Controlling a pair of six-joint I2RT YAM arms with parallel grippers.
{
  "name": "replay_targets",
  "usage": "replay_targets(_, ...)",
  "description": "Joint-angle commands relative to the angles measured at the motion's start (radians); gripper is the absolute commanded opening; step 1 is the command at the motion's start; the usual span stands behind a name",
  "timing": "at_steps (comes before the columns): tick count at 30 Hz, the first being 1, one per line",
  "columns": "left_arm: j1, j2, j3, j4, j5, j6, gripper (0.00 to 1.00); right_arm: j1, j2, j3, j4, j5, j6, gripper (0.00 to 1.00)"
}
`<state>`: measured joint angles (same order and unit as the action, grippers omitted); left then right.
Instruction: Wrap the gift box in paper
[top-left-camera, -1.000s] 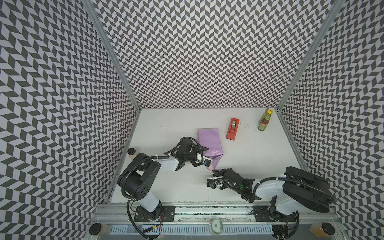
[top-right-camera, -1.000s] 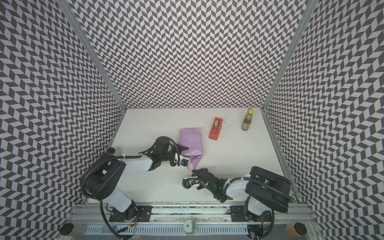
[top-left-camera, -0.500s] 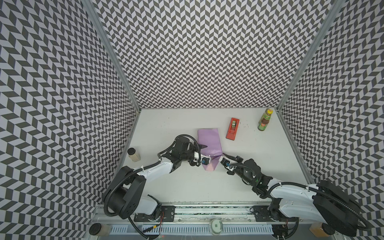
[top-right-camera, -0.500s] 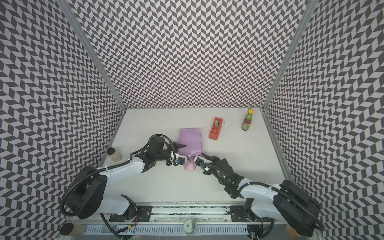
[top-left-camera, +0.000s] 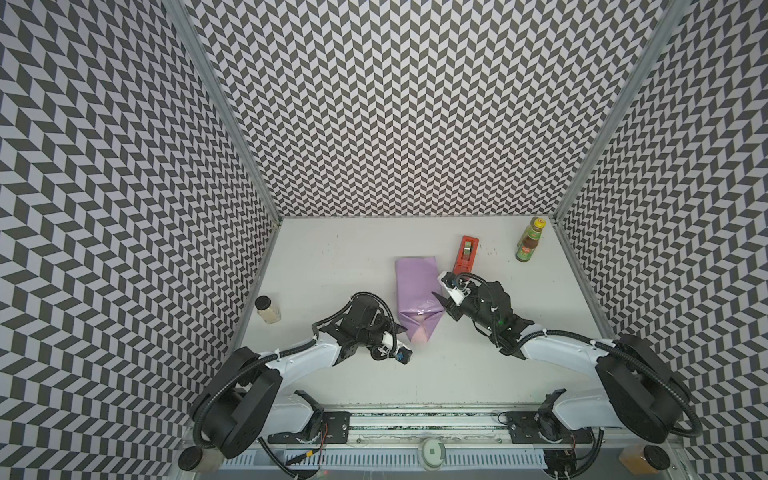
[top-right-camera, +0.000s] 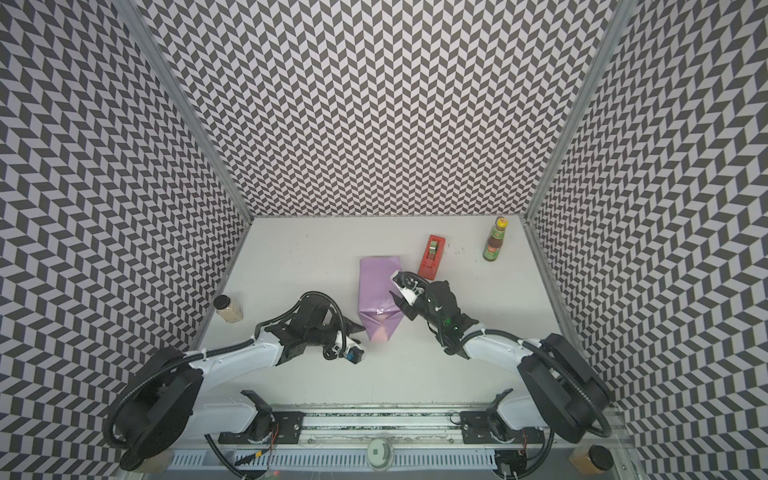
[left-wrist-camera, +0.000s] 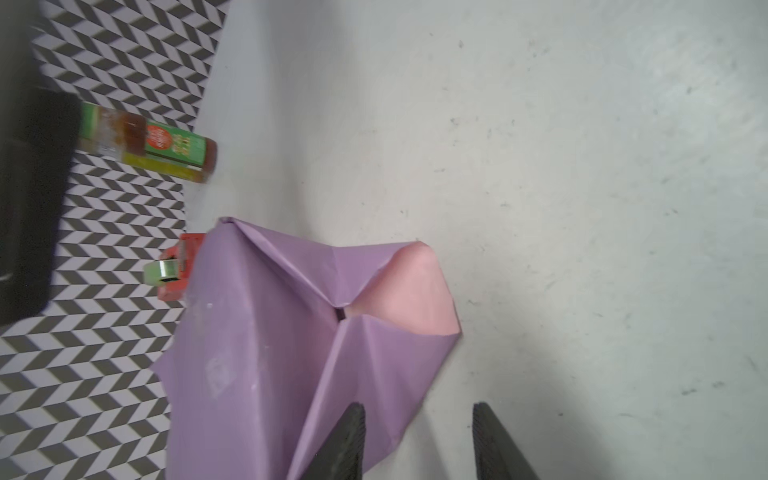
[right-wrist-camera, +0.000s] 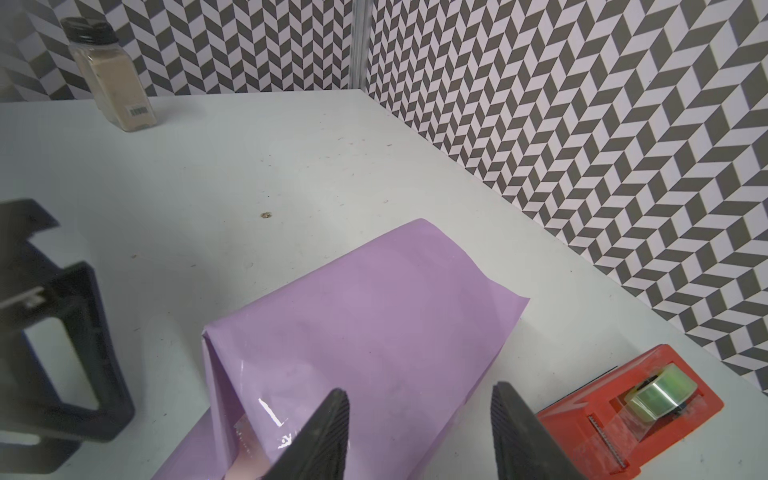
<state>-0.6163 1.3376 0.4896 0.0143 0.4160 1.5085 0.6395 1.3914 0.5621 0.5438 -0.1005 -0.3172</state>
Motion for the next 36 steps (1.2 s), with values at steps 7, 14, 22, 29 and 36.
replay_targets(7,-0.039,0.157,0.073,0.013,-0.071,0.101,0.35,-0.015,0.034,0.036,-0.002,-0.051,0.055,0.55)
replay_targets(14,-0.06,0.218,0.081,0.056,-0.114,0.125,0.33,-0.03,0.011,0.017,0.004,-0.059,0.066,0.55)
replay_targets(22,-0.066,0.253,0.078,0.094,-0.132,0.138,0.25,-0.037,0.007,0.009,0.01,-0.062,0.078,0.55)
replay_targets(29,-0.066,0.251,0.08,0.105,-0.125,0.123,0.15,-0.04,0.001,0.001,0.005,-0.057,0.083,0.55)
replay_targets(36,-0.062,0.235,0.09,0.146,-0.085,0.034,0.05,-0.041,-0.018,-0.012,0.0,-0.038,0.086,0.55)
